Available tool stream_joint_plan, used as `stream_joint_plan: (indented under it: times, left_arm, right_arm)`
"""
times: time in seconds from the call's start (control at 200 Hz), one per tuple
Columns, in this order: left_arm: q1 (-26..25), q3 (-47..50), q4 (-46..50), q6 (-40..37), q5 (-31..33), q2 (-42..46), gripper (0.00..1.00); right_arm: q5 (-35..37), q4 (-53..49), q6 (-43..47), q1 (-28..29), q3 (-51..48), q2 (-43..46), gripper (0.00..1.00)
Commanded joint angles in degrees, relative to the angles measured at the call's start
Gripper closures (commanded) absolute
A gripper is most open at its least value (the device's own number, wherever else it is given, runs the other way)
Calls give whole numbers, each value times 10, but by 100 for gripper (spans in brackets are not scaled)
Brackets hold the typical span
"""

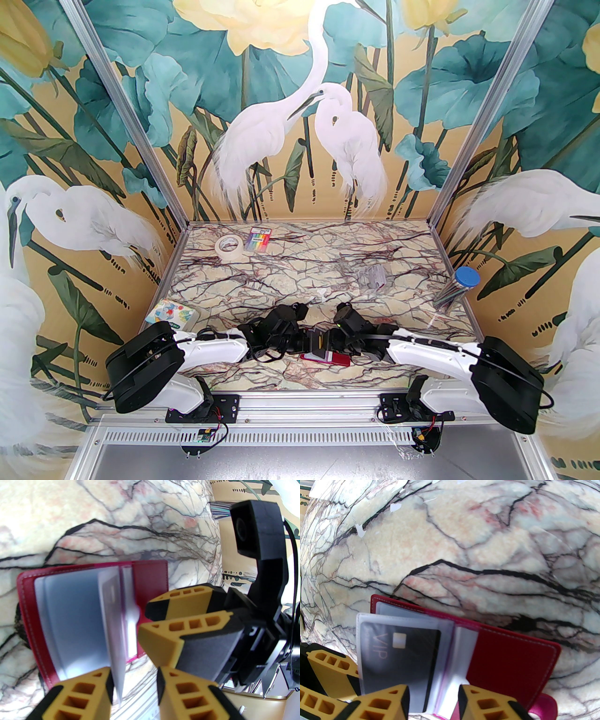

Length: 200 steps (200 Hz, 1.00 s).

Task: Put the credit cards into the card holder

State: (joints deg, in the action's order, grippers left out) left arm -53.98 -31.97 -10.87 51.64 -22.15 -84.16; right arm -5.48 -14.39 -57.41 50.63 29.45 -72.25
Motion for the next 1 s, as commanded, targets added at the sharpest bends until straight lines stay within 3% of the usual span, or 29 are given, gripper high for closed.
stream_joint_plan:
  times: [0.0,0.565,0.995]
  left_arm:
    - [-14,-26,-13,-1,-5,-17,64]
    - [-37,-66,-39,1,-18,-59,63]
    - [-43,-85,-48,5,-26,-88,63]
  right_arm:
    - [17,-8,-11,-2,-12,21,56]
    - [-4,-6,-37,-66,-76,150,50]
    - [-9,-46,-30,-102,-85,189,50]
